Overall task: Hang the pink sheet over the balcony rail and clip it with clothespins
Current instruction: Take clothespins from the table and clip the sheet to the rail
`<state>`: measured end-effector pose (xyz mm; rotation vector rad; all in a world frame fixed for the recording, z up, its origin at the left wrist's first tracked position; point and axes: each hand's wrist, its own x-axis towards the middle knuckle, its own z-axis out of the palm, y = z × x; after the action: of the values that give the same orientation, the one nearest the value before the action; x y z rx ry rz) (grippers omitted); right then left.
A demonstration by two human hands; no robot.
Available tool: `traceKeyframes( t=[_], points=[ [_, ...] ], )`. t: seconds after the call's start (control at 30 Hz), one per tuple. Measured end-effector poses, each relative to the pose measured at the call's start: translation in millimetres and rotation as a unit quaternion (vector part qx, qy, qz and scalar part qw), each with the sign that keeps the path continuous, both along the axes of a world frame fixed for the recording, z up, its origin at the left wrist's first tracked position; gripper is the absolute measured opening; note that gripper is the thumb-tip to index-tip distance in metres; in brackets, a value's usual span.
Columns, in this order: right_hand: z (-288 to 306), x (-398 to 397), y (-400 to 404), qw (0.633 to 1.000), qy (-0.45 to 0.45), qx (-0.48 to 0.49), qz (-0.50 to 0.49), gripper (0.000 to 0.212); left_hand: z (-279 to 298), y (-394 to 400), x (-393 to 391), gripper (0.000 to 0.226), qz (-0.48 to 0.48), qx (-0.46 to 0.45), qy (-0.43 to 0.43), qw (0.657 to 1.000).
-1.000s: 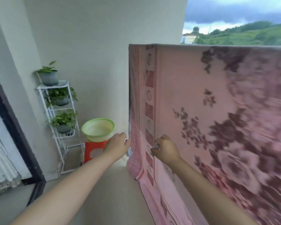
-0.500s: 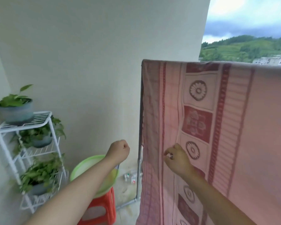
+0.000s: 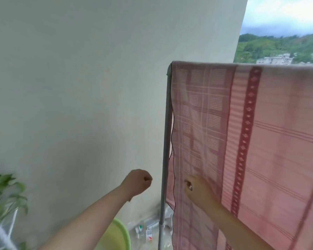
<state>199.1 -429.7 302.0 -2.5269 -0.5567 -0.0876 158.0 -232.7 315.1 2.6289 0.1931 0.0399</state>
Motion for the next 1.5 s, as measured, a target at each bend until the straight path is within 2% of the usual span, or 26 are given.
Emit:
traceKeyframes(
  t=[0.13,0.23,0.33,0.37,0.5,0.57,0.63,0.7,0.77,0.83,0.93,1.0,1.13,1.27,1.37,1.43,1.5],
  points=[
    [-4.9,27.1,18.9,0.994,-0.001,0.044,-0.104,0.021,-4.8,1.8,63.8,0.03,-0.105,-0.044,-0.009,0.993],
    [-6.2,36.5,25.5,0.988,0.006,0.035,-0.151,0.024,-14.8,-5.5,102.3,0.044,-0.176,-0.074,0.013,0.982],
    [-6.1,40.3,25.8,0.984,-0.004,0.027,-0.176,0.027,-19.8,-12.6,129.7,0.059,-0.188,-0.134,0.034,0.972],
    [-6.7,39.5,24.8,0.983,-0.006,0.021,-0.182,0.026,-19.5,-16.2,135.4,0.057,-0.189,-0.144,0.029,0.971],
    [-9.2,34.5,22.1,0.977,-0.008,0.022,-0.214,0.02,-16.3,-20.5,139.9,0.025,-0.178,-0.201,-0.065,0.961],
    [-7.7,33.9,23.9,0.974,-0.021,0.018,-0.227,0.015,-13.8,-9.3,134.8,0.021,-0.132,-0.183,-0.154,0.962],
    [-8.0,32.9,30.6,0.97,-0.036,0.003,-0.24,0.019,-11.0,9.4,130.7,0.018,-0.089,-0.189,-0.237,0.949],
    [-7.8,34.1,44.1,0.967,-0.031,-0.025,-0.252,0.03,-7.2,27.0,141.7,0.017,-0.05,-0.232,-0.263,0.935],
    [-5.0,39.1,62.1,0.963,-0.016,-0.061,-0.262,0.035,1.5,37.4,164.6,0.02,-0.052,-0.308,-0.179,0.933],
    [3.7,47.6,80.5,0.96,-0.017,-0.099,-0.263,0.04,13.7,41.0,186.9,0.024,-0.104,-0.379,-0.078,0.916],
    [15.4,59.5,102.1,0.951,-0.056,-0.133,-0.275,0.048,31.9,46.2,208.9,0.026,-0.205,-0.399,-0.015,0.894],
    [22.0,66.7,109.5,0.942,-0.069,-0.138,-0.298,0.051,41.2,49.0,220.2,0.021,-0.255,-0.37,0.02,0.893],
    [38.1,79.1,111.6,0.921,-0.084,-0.126,-0.36,0.046,61.0,49.7,241.8,0.011,-0.332,-0.322,0.049,0.886],
    [50.9,88.4,115.3,0.901,-0.09,-0.14,-0.4,0.038,72.2,42.6,258.0,0.027,-0.367,-0.296,0.067,0.879],
    [58.2,93.8,117.3,0.888,-0.075,-0.153,-0.428,0.033,78.2,31.5,262.2,0.032,-0.417,-0.302,0.095,0.852],
    [61.4,92.8,117.1,0.893,-0.082,-0.148,-0.417,0.03,78.1,29.1,261.3,0.03,-0.424,-0.337,0.114,0.832],
    [61.1,88.4,118.8,0.917,-0.083,-0.12,-0.37,0.031,73.8,33.6,261.2,0.031,-0.419,-0.369,0.086,0.825]
  ],
)
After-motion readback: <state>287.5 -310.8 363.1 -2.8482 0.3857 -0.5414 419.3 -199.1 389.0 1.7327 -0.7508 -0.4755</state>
